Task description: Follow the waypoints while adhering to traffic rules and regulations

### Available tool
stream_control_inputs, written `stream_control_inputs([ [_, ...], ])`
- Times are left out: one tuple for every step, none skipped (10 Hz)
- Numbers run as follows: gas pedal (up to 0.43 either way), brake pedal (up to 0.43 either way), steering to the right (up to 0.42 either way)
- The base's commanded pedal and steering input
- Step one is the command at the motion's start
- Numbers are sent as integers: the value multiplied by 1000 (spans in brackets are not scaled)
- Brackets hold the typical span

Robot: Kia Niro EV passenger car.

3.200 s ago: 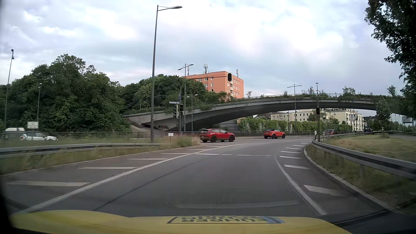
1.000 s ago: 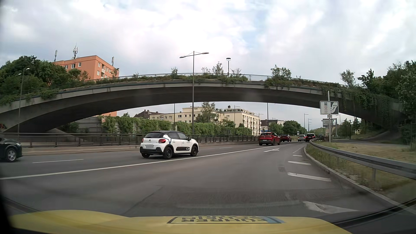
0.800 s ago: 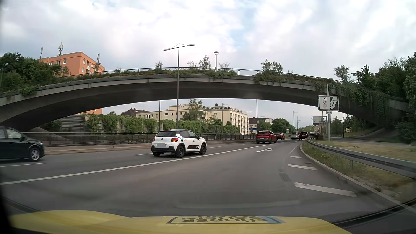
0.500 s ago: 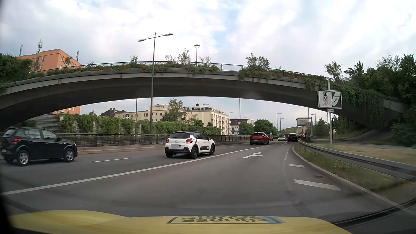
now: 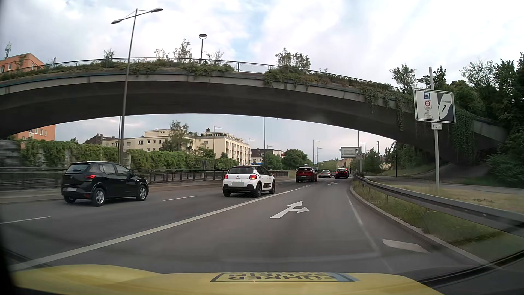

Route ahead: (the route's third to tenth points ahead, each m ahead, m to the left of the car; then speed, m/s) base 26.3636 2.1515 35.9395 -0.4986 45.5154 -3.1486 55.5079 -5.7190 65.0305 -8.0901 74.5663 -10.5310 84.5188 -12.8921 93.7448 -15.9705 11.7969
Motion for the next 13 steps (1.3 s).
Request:
stream_control_inputs([
  [87,0,91],
  [87,0,85],
  [87,0,81],
  [87,0,78],
  [87,0,71],
  [87,0,63],
  [87,0,58],
  [87,0,51],
  [87,0,45],
  [87,0,39],
  [87,0,35],
  [87,0,33],
  [87,0,31],
])
